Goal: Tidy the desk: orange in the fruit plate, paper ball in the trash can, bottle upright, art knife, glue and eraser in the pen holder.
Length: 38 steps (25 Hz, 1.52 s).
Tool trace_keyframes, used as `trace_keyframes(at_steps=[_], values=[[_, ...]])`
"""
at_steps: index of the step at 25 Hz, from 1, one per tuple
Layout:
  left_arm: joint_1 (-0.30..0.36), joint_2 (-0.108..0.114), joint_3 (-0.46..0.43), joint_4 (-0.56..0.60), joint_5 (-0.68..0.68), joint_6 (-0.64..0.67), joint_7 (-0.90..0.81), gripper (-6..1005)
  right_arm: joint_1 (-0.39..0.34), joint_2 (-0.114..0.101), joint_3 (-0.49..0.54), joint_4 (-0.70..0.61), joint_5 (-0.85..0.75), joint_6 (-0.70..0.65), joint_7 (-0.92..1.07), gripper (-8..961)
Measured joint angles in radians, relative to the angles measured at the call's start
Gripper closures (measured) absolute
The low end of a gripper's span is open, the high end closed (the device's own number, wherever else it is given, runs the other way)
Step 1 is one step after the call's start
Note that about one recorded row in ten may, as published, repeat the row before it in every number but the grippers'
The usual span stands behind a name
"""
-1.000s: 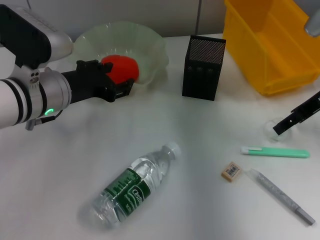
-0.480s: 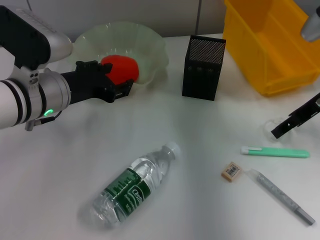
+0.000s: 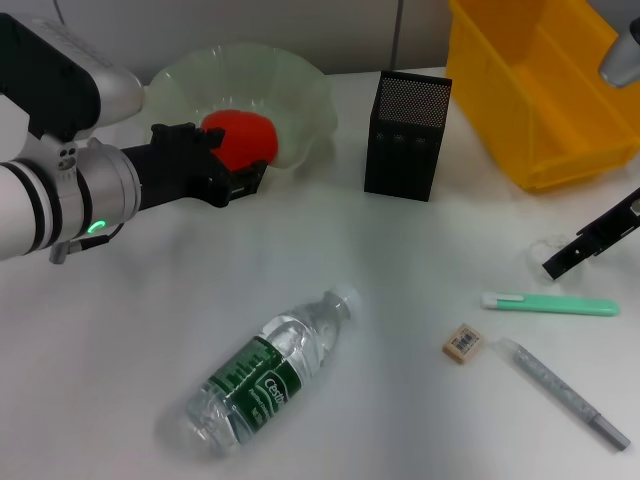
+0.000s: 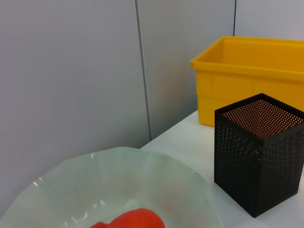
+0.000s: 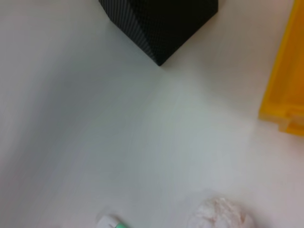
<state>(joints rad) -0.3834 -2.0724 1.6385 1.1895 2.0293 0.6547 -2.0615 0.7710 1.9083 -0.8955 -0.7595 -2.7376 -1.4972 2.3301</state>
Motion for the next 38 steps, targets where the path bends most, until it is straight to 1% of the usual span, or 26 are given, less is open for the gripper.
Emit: trace_keyframes(at_steps=[12, 20, 26, 28, 31, 32, 33, 34, 35, 38], values=[[0.008, -0.002, 0.023, 0.003, 0.0, -0.001, 0.0, 344, -0.004, 0.0, 0.0, -0.002, 0.004, 0.01, -0.013, 349], [0.011, -0.002, 0.023, 0.006, 0.0, -0.001, 0.0, 344, -0.011, 0.001, 0.005, -0.004, 0.005, 0.021, -0.015, 585], [0.011, -0.001, 0.023, 0.005, -0.001, -0.001, 0.0, 343, -0.019, 0.01, 0.006, -0.015, 0.005, 0.031, -0.018, 673], [0.011, 0.0, 0.023, 0.004, -0.001, -0.001, 0.0, 343, -0.021, 0.013, 0.007, -0.019, 0.005, 0.031, -0.021, 684], [0.011, 0.0, 0.022, 0.002, -0.001, -0.001, 0.0, 343, -0.029, 0.026, 0.002, -0.049, 0.005, 0.024, -0.023, 701], [0.011, 0.0, 0.022, 0.002, -0.001, -0.001, 0.0, 343, -0.041, 0.041, 0.001, -0.096, 0.003, 0.005, -0.022, 707], [0.011, 0.0, 0.021, 0.002, -0.001, -0.001, 0.0, 343, -0.041, 0.041, 0.001, -0.096, 0.003, 0.005, -0.022, 708], [0.01, 0.0, 0.02, 0.001, -0.002, -0.001, 0.0, 343, -0.052, 0.054, 0.002, -0.139, 0.002, -0.011, -0.022, 709], [0.01, 0.0, 0.02, 0.001, -0.002, -0.001, 0.0, 343, -0.057, 0.061, 0.002, -0.165, 0.002, -0.022, -0.02, 710], [0.01, 0.0, 0.019, 0.001, -0.002, -0.001, 0.0, 343, -0.086, 0.097, 0.006, -0.293, 0.005, -0.086, -0.014, 713]])
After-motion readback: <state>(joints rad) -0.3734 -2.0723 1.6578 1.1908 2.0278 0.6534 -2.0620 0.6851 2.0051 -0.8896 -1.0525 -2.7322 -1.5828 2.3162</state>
